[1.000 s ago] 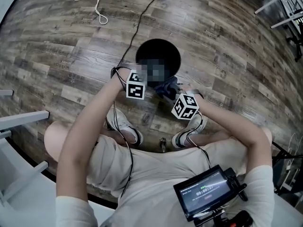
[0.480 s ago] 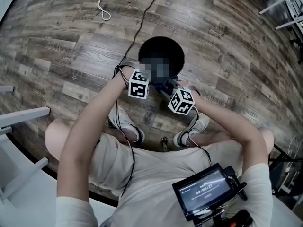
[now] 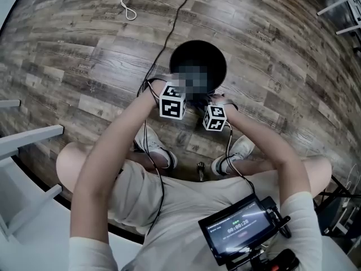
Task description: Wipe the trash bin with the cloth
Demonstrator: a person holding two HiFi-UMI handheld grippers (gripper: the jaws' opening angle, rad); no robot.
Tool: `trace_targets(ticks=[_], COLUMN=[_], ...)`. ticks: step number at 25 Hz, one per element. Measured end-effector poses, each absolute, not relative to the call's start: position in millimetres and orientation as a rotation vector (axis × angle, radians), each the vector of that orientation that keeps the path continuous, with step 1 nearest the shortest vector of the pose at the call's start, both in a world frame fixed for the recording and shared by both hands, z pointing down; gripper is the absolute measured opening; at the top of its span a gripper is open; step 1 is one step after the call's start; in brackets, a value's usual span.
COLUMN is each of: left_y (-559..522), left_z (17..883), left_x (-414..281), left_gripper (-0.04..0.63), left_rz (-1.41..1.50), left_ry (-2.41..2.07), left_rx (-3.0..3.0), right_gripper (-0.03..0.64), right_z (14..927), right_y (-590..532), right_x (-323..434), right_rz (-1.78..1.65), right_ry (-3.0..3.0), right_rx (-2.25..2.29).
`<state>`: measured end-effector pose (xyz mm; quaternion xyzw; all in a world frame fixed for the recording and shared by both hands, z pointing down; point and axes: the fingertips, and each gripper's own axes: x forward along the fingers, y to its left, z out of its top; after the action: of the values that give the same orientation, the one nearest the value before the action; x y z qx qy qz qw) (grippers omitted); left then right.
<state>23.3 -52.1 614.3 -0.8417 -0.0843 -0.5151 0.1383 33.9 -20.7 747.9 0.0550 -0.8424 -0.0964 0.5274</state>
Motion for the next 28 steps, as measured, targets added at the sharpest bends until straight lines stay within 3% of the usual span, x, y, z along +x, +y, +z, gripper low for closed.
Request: trace_targets(ticks=[11, 14, 18, 28], left_y=[-54, -49, -53, -79], left_z=[613, 611, 613, 622], left_x=[34, 31, 15, -14], left_gripper=[0.044, 0.054, 0.123, 0.113], left_rz=[-1.501, -1.5, -1.532, -1.597], left_ry=[-0.165, -0.189, -0.241, -0.185], left_rx=[-2.501, -2.534, -2.422, -2.237], right_gripper=[0.077, 0.077, 0.077, 0.077], right_z=[814, 789, 741, 600], right_y=[-24, -16, 0, 9], right_x=[39, 38, 42, 30], right_rz=[-0.105, -0.101, -0.156, -0.194], right_ry=[-1.872, -1.926, -2.001, -2.174], right_rx=[0.233, 0.223, 0.175, 0.283])
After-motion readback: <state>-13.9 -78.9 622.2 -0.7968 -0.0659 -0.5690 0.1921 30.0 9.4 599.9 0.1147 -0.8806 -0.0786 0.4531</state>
